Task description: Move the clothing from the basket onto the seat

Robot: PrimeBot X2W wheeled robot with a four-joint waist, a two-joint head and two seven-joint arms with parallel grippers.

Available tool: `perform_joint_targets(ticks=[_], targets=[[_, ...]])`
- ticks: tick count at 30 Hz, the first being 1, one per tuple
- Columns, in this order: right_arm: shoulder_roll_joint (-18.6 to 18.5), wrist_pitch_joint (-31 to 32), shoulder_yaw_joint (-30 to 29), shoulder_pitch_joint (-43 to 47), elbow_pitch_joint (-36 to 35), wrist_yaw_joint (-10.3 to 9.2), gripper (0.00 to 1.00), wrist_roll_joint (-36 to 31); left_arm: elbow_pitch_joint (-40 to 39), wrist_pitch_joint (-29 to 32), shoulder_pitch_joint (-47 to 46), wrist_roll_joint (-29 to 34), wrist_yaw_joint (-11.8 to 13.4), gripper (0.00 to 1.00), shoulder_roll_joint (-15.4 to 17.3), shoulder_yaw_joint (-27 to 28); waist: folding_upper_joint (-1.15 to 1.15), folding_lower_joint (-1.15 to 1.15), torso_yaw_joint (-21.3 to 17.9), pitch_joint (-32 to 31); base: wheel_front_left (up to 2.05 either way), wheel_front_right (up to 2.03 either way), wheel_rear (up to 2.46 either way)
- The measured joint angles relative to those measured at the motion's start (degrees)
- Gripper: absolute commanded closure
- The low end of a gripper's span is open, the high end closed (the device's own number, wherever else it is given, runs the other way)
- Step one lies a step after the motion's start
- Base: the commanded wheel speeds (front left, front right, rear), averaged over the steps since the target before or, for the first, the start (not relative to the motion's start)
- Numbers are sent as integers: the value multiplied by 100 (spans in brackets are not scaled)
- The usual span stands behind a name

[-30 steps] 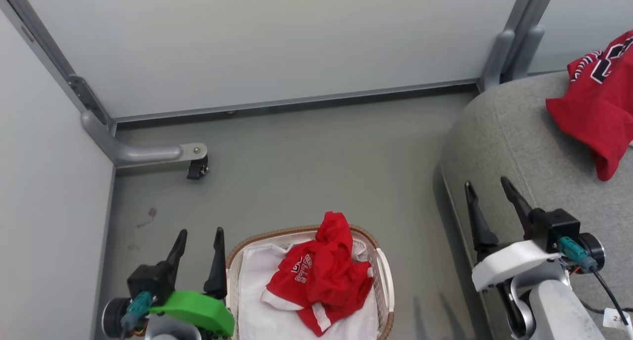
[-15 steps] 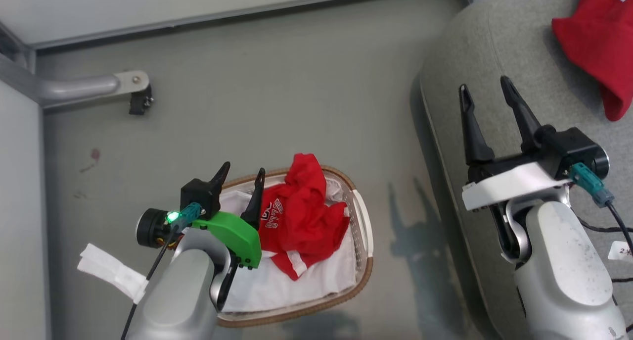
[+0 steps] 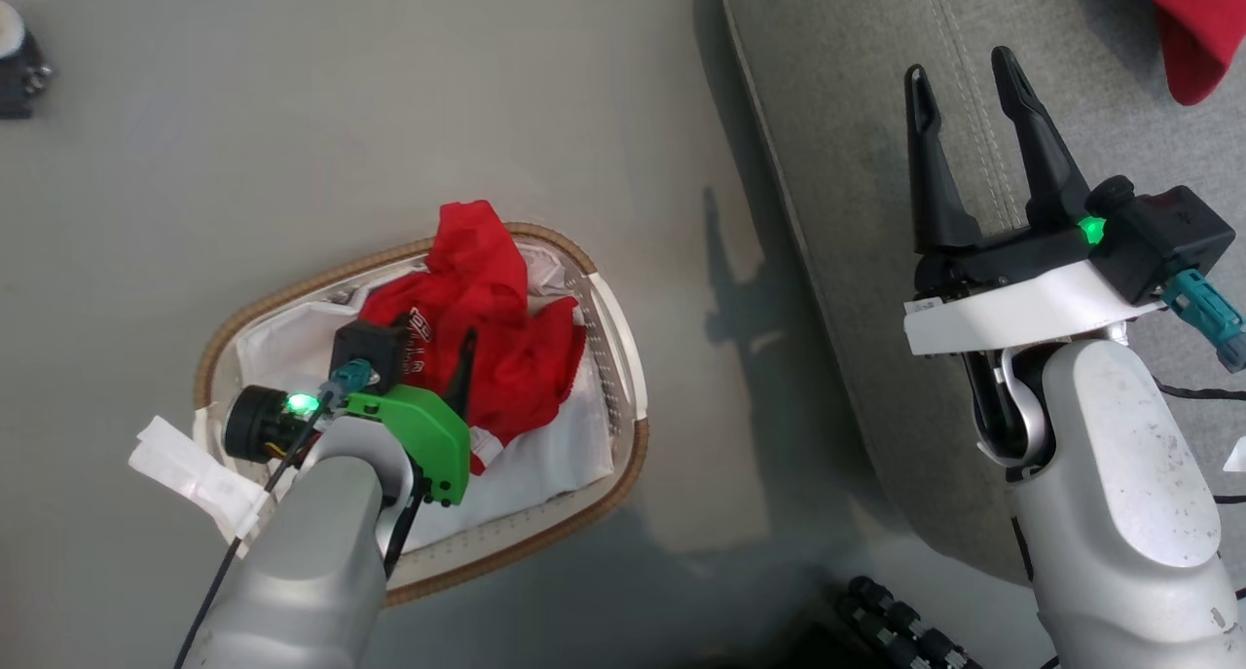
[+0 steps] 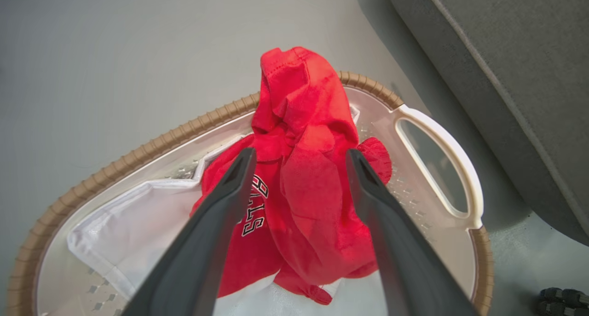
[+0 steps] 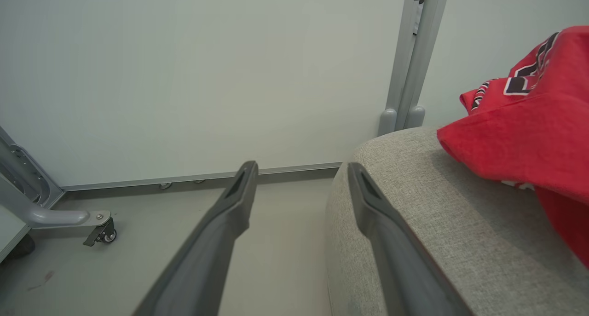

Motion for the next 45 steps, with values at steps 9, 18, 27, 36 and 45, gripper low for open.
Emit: perform_joint_targets(ticks=[9, 18, 27, 36, 45], targets=[[2, 0, 89, -86, -124, 0, 0, 157, 390, -1, -272, -105, 0, 0, 186, -94, 0, 0, -472, 737, 0, 0, 0], [4, 0, 111, -112, -105, 0, 0, 144, 500, -1, -349, -231, 0, 100, 170, -342, 0, 0, -668, 1053, 0, 0, 0], [9, 0, 56, -105, 58, 0, 0, -140, 11, -1, -238, -248, 0, 100, 213, -500, 0, 0, -453, 846, 0, 0, 0], [13, 0, -30, 110, 347, 0, 0, -600, -1018, -1, 243, -32, 0, 100, 455, -594, 0, -1, -123, 272, 0, 0, 0], [14, 0, -104, 626, 669, 0, 0, -917, -1967, 0, 730, 193, 0, 100, 772, -695, 0, -1, 191, -700, 0, 0, 0]])
